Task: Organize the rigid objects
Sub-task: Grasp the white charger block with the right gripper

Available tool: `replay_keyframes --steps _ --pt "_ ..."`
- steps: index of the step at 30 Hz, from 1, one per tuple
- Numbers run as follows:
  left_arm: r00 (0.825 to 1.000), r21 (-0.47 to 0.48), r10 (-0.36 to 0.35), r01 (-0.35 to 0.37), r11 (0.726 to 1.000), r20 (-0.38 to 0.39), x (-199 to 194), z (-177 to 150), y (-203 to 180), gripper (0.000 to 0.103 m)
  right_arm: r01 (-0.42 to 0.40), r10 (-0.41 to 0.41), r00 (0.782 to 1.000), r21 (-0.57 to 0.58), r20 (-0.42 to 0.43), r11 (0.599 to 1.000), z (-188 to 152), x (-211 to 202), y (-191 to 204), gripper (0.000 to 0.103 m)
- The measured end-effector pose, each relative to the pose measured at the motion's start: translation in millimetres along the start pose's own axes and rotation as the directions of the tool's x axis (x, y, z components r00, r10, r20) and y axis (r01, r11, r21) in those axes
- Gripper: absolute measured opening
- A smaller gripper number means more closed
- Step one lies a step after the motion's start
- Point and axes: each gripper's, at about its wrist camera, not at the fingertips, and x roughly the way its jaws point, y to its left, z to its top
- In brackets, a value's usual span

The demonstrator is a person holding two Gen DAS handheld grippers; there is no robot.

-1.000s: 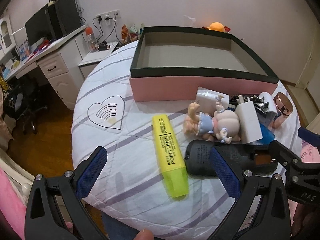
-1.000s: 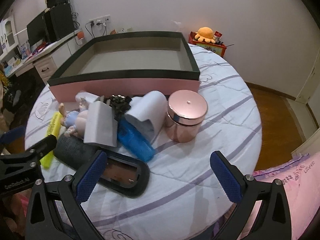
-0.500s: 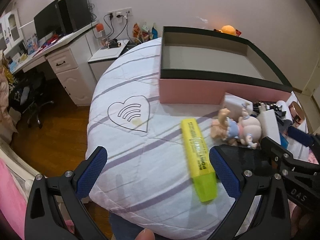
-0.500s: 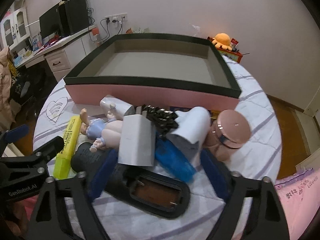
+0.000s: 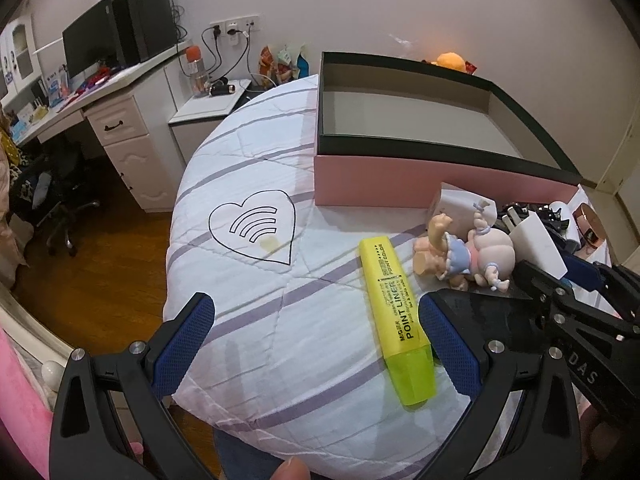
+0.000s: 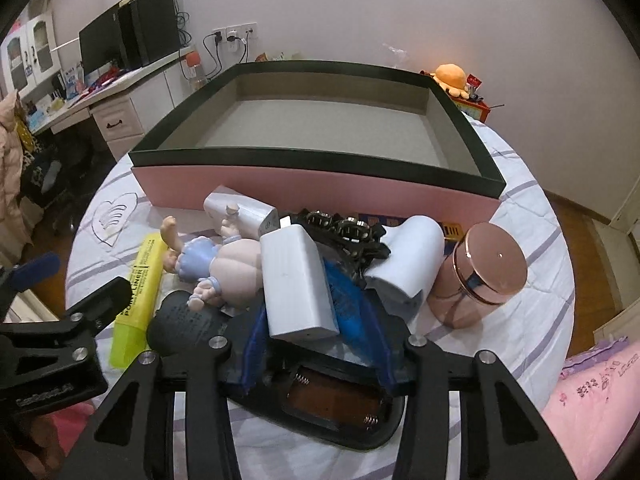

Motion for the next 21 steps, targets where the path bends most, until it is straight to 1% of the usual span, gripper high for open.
replay_keyframes --steps 2,3,4,10,18,21 --pt "1.0 0.002 0.001 -0.001 1.0 0.0 -0.7 -0.5 -0.7 0.103 0.0 0.0 1.0 -0.002 0.006 1.0 1.5 0.2 0.6 0.044" --pt "1.0 0.004 0.0 0.0 1.0 -0.001 -0.7 -0.5 -1.6 0.103 -0.014 0.014 1.0 -0.001 0.01 1.0 2.0 0.7 0.3 0.034" --pt "1.0 0.005 -0.002 0.002 1.0 -0.001 -0.9 -0.3 -2.7 0.103 -0.024 0.024 1.0 -0.001 0.007 1.0 2.4 1.5 -0.1 0.029" --pt "1.0 0.009 -0.007 0.007 1.0 0.0 -2.2 1.9 -7.6 0.103 -0.071 0.071 0.997 0.002 0.014 0.997 -2.7 -2.8 0.6 0.024" --pt "1.0 0.019 -0.011 0.01 1.0 0.026 -11.4 6.3 -14.1 0.103 -0.105 0.104 0.993 0.011 0.054 0.994 -2.3 -21.2 -5.0 0.023" --pt "1.0 0.019 -0.009 0.008 1.0 0.028 -12.5 7.6 -15.5 0.103 -0.108 0.107 0.993 0.009 0.056 0.994 -1.6 -22.5 -6.5 0.023"
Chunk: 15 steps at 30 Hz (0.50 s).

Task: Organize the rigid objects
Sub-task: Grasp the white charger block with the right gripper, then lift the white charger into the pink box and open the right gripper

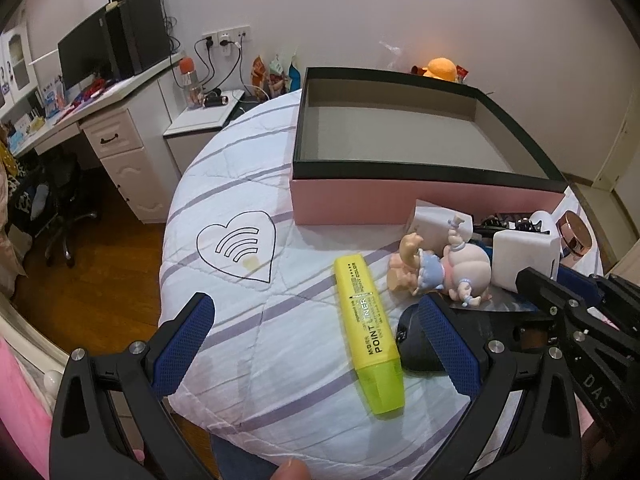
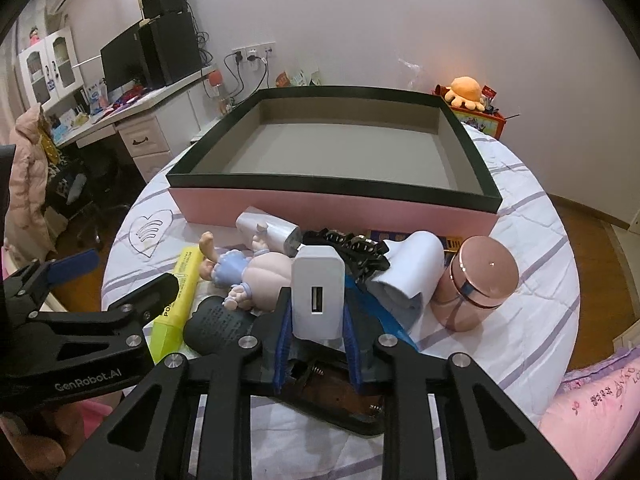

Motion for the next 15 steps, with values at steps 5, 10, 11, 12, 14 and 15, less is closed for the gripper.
replay_keyframes --steps 5,10,11,12,14,15 --pt "1.0 0.005 0.003 -0.003 1.0 0.001 -2.2 -1.4 -1.6 0.103 0.004 -0.004 1.0 0.012 -0.009 1.0 -0.2 7.8 -1.6 0.024" --pt "1.0 0.002 0.004 -0.004 1.0 -0.003 -1.2 -1.9 -1.0 0.103 0.009 -0.008 1.0 0.026 -0.022 1.0 0.3 17.5 -2.6 0.024" --pt "1.0 0.001 0.004 -0.004 1.0 -0.003 -1.2 -2.3 -0.9 0.103 0.005 -0.004 1.0 0.03 -0.024 1.0 0.4 19.3 -3.2 0.024" --pt "1.0 0.001 0.003 -0.003 1.0 -0.004 -1.1 -2.3 -1.1 0.103 -0.003 0.004 1.0 0.036 -0.02 0.999 0.6 20.8 -4.2 0.024" --pt "1.0 0.004 0.004 -0.004 1.0 -0.004 -0.9 -2.0 -1.3 0.103 -0.005 0.006 1.0 0.037 -0.017 0.999 1.6 22.0 -3.9 0.024" --pt "1.0 0.005 0.004 -0.004 1.0 -0.005 -1.2 -2.2 -1.7 0.103 -0.006 0.007 1.0 0.038 -0.017 0.999 2.4 22.9 -4.5 0.024"
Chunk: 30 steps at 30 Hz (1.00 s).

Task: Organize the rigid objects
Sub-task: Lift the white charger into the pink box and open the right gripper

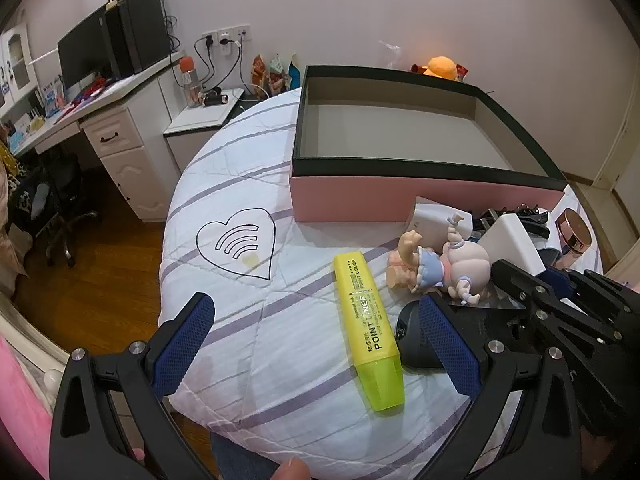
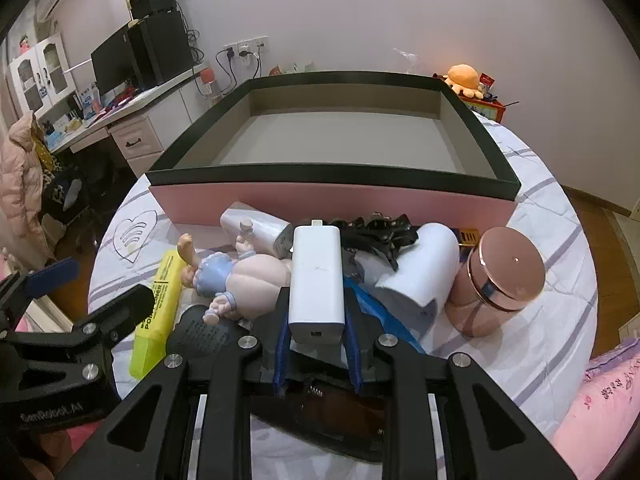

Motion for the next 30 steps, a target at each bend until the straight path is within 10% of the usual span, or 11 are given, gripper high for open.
replay_keyframes --steps 30 --pt "0.999 0.021 0.018 -0.019 1.0 0.029 -7.8 15.2 -5.0 0.103 -0.06 0.06 0.99 -0.003 0.125 0.998 7.3 -50.3 0.1 0.023"
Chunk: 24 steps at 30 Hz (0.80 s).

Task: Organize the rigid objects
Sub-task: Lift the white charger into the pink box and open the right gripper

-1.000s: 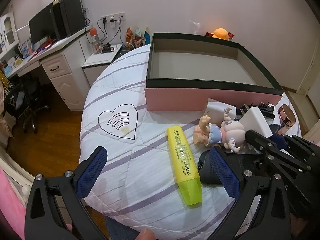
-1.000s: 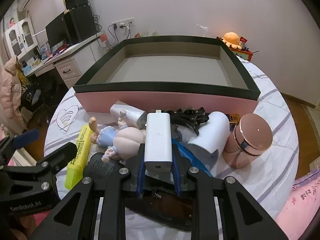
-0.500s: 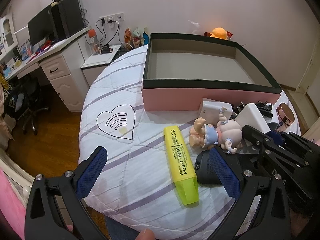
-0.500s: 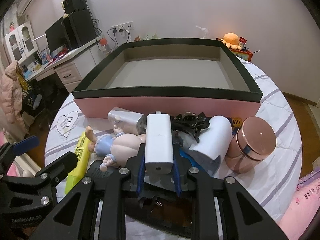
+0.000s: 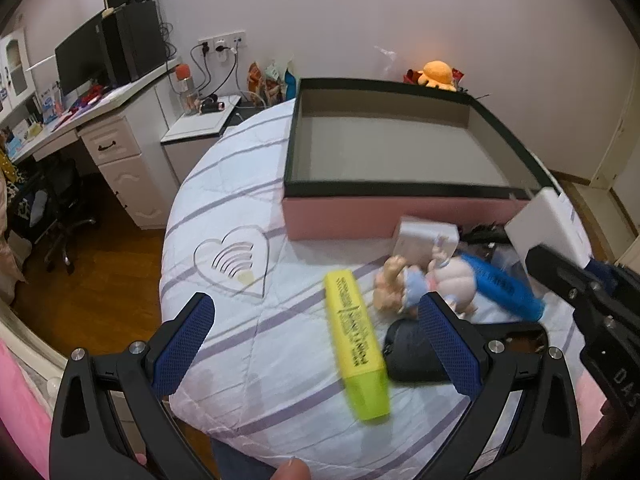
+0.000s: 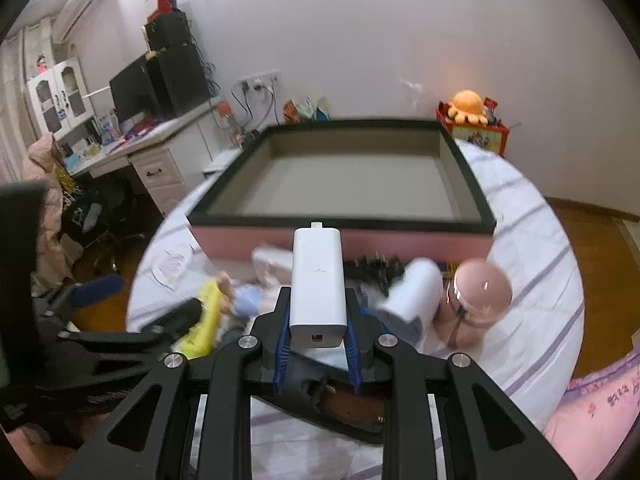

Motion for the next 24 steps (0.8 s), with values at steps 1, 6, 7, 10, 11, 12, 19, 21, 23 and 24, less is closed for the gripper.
replay_keyframes --steps 1,6,7,10,11,12,19,21,23,24 --pt "1.0 0.001 -0.008 0.008 1.0 0.007 -2.7 5.5 -1.5 0.103 0.004 -0.004 1.0 -0.008 0.01 1.0 4.7 -2.7 1.6 0.023" --pt "0.999 -0.012 -0.008 0.009 1.0 0.052 -10.2 40.5 -3.3 0.103 0.03 -0.03 0.999 -0.016 0.022 0.999 38.2 -4.2 -2.9 0.023" --pt "0.998 -0.015 -0.004 0.005 1.0 0.056 -9.3 46.3 -3.4 0.103 0.035 -0.035 0.999 -0.013 0.021 0.999 44.0 -2.0 -5.7 0.023" --pt "0.998 -0.021 0.007 -0.005 1.0 0.066 -1.4 70.2 -5.2 0.103 0.047 -0.047 0.999 -0.009 0.011 0.999 63.1 8.7 -14.5 0.023" --pt "0.998 -0.021 0.009 -0.008 1.0 0.068 1.7 76.0 -6.2 0.103 0.052 -0.052 0.999 -0.006 0.004 0.999 70.0 13.9 -18.5 0.023" --pt "0.998 -0.021 0.015 -0.013 1.0 0.069 7.2 83.6 -7.8 0.103 0.056 -0.056 0.998 -0.005 -0.007 0.998 77.2 21.3 -23.1 0.023" --pt "0.999 -0.005 0.012 -0.012 1.0 0.031 49.7 107.3 -23.2 0.103 0.082 -0.077 0.986 0.027 -0.15 0.996 102.9 95.5 -57.8 0.023" --pt "1.0 -0.002 0.007 -0.007 1.0 0.018 58.0 110.3 -26.6 0.103 0.091 -0.084 0.978 0.028 -0.19 0.995 101.7 110.4 -63.4 0.023" --pt "1.0 0.003 0.008 -0.008 1.0 0.01 63.9 110.4 -28.5 0.103 0.099 -0.09 0.97 0.028 -0.227 0.995 98.6 121.4 -67.1 0.023" --pt "1.0 0.001 0.008 -0.008 1.0 0.008 65.7 110.3 -29.0 0.103 0.104 -0.094 0.965 0.028 -0.246 0.994 96.6 126.2 -69.0 0.023"
